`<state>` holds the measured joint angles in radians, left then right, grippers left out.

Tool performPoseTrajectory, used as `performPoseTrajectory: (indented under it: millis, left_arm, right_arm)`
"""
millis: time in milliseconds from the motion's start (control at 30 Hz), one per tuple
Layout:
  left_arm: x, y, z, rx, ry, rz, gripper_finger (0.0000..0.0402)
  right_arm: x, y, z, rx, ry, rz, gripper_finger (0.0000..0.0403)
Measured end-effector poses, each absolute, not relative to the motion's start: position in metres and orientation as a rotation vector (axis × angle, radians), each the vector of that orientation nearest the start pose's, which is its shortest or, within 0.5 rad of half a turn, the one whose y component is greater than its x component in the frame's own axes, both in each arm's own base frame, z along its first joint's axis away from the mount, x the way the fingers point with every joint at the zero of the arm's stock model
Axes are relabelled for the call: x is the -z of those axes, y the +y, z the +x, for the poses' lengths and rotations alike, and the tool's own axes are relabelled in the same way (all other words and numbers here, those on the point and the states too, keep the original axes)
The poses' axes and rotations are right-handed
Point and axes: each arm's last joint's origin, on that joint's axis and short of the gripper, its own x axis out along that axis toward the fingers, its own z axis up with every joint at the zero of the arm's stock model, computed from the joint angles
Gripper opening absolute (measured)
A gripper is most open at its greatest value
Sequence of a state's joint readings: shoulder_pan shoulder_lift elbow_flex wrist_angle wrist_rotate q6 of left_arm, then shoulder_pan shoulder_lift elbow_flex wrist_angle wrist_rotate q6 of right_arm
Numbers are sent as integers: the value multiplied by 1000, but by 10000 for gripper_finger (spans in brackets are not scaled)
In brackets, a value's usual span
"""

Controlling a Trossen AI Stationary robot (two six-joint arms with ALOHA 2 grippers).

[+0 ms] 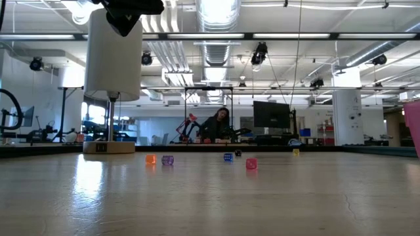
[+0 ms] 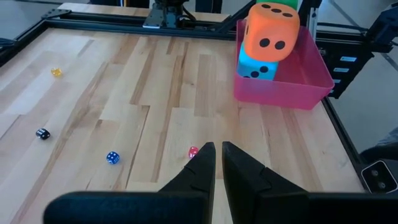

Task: Pick & Place Dice
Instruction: Put right small black die into the bin, then put the small yellow die into the bin

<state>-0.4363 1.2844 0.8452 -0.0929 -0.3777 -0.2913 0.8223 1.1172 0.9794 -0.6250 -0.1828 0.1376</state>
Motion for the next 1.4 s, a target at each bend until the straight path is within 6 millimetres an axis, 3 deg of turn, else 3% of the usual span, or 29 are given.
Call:
performPoseTrajectory:
  millis: [267,800,1133,1400]
  left_arm:
    - [-259,-106,253,-15,491,-74,36]
    - [-259,-106,253,-14,492,-71,36]
    - [-259,-106,253,-14,492,-72,36]
    - [-259,-106,253,-14,492,-72,36]
  right_arm:
    - [-300,168,149,-899,817,-131,148]
    - [-282,166,147,-878,879,-132,123]
    - [-284,166,147,-879,874,-130,136]
    - [-300,166,150,-877,791,-173,127]
